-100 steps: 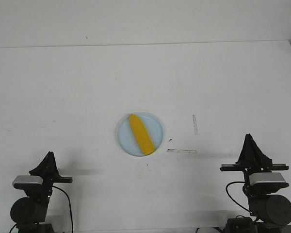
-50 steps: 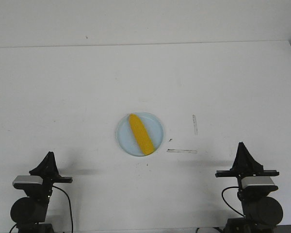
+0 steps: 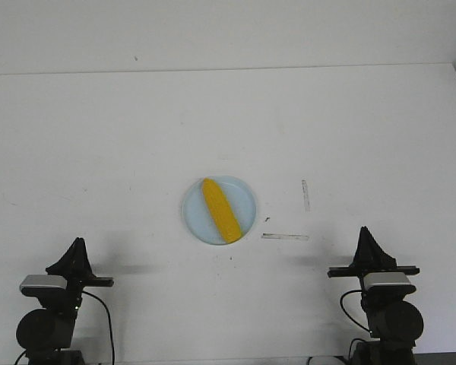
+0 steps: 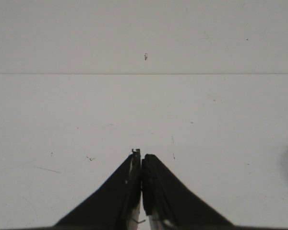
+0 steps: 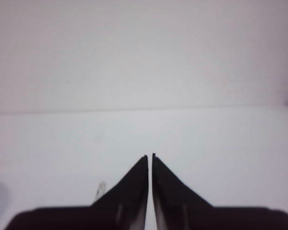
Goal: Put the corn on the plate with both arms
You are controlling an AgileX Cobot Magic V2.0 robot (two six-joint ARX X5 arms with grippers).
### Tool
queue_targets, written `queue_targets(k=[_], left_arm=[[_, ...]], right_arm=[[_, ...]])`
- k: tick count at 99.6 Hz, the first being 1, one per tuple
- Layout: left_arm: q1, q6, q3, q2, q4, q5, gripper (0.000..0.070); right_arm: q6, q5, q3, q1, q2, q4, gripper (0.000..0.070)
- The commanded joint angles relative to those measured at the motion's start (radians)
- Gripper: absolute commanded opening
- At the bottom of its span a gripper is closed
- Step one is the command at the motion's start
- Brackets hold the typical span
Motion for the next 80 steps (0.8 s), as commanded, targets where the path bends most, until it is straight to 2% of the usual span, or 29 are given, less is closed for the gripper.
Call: queue_targets(k=[1, 80], left_arm=[[0.0, 0.005, -0.021, -0.001, 0.013, -0.002, 0.0002], [0.0, 0.005, -0.021, -0.001, 0.013, -0.002, 0.0002]], right_arm=[[-0.004, -0.001, -0.006, 0.002, 0.0, -0.006, 0.0013], [-0.004, 0.001, -0.006, 0.002, 0.0, 0.015, 0.0013]])
